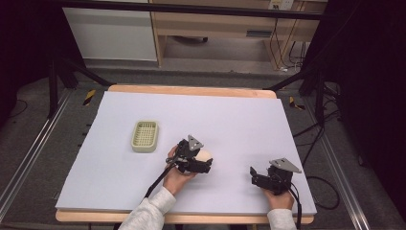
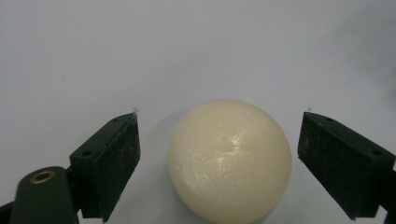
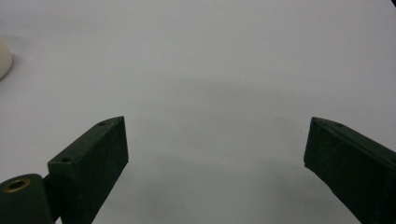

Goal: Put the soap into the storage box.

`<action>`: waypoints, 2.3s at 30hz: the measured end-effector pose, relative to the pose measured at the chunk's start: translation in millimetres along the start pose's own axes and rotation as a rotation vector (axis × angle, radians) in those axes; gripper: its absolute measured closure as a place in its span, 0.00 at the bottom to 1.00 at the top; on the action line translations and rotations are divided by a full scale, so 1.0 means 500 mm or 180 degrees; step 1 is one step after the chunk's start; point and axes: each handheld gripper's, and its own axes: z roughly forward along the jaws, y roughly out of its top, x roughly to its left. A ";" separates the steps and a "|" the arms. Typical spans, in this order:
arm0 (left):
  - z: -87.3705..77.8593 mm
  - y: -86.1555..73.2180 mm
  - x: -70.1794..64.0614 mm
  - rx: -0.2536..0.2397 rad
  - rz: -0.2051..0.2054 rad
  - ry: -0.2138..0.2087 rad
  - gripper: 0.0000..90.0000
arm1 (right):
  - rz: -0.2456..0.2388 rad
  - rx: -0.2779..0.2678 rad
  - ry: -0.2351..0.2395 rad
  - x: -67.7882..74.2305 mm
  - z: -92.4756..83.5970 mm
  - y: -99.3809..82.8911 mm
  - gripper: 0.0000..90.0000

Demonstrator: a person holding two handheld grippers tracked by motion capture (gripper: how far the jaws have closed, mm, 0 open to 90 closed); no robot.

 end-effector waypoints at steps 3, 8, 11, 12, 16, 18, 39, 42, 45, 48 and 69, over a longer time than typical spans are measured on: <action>0.004 -0.001 0.000 0.0028 0.0000 -0.0020 0.14 | -0.0005 -0.0002 -0.0003 -0.001 0.000 0.000 0.08; 0.009 -0.002 0.000 0.0062 0.0003 -0.0052 0.15 | 0.0002 0.0001 -0.0001 0.000 0.000 0.000 0.08; 0.013 -0.003 -0.002 0.0081 0.0020 -0.0044 0.16 | -0.0011 0.0002 -0.0003 -0.001 0.001 0.000 0.08; 0.014 -0.004 -0.003 0.0091 0.0042 -0.0042 0.16 | -0.0005 0.0004 -0.0002 0.000 0.001 0.000 0.08; 0.017 -0.005 -0.005 0.0088 0.0054 -0.0022 0.18 | -0.0001 0.0000 -0.0001 0.000 0.000 0.000 0.08; 0.019 -0.006 -0.006 0.0111 0.0076 -0.0029 0.19 | -0.0005 0.0006 0.0001 -0.001 0.001 0.000 0.08; 0.047 -0.017 -0.009 0.0289 0.0117 -0.0042 0.25 | 0.0007 0.0006 0.0010 0.000 0.000 0.000 0.08; 0.048 -0.018 -0.010 0.0286 0.0109 -0.0030 0.26 | 0.0007 0.0004 0.0009 0.000 0.000 0.000 0.08; 0.048 -0.017 -0.009 0.0295 0.0104 -0.0048 0.26 | 0.0009 0.0006 0.0010 0.000 0.000 0.000 0.08; 0.047 -0.017 -0.008 0.0306 0.0101 -0.0054 0.26 | 0.0008 0.0005 0.0009 0.000 0.000 0.000 0.08; 0.038 -0.015 -0.009 0.0326 0.0108 -0.0060 0.27 | -0.0002 0.0005 0.0006 -0.001 0.000 0.000 0.08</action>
